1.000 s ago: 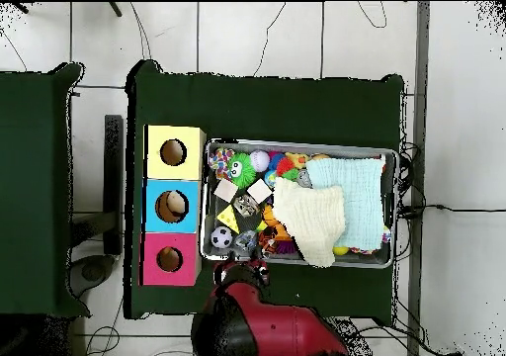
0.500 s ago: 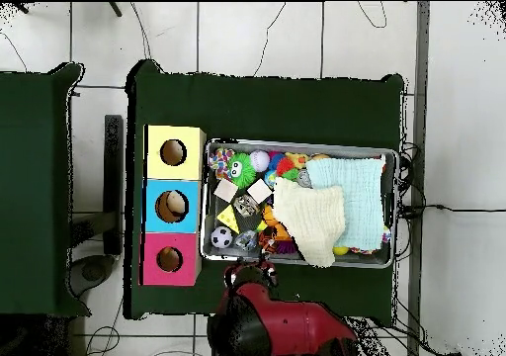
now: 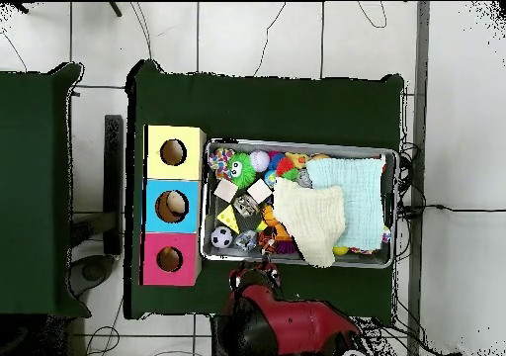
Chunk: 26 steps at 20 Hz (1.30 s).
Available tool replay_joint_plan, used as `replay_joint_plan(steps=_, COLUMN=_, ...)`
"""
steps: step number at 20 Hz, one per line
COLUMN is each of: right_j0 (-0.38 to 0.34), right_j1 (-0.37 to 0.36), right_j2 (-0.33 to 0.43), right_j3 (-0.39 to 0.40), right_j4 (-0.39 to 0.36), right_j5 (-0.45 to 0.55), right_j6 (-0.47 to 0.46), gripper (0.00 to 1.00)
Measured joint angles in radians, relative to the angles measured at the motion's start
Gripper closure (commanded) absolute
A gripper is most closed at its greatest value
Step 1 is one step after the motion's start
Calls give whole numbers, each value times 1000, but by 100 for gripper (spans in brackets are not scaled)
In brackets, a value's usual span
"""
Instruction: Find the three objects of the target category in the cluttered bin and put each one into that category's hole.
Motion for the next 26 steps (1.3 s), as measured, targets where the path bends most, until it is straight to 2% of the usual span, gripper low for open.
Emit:
replay_joint_plan(steps=13, right_j0=0, right_j1=102, right_j2=0, right_j3=-56, right_j4=-47, right_j5=-138, right_j6=0, gripper=0)
replay_joint_plan(steps=19, right_j0=-18, right_j1=132, right_j2=0, right_j3=-71, right_j4=-79, right_j5=-141, right_j6=0, gripper=0)
replay_joint_plan(steps=26, right_j0=-74, right_j1=153, right_j2=0, right_j3=-90, right_j4=-121, right_j5=-142, right_j6=0, gripper=0)
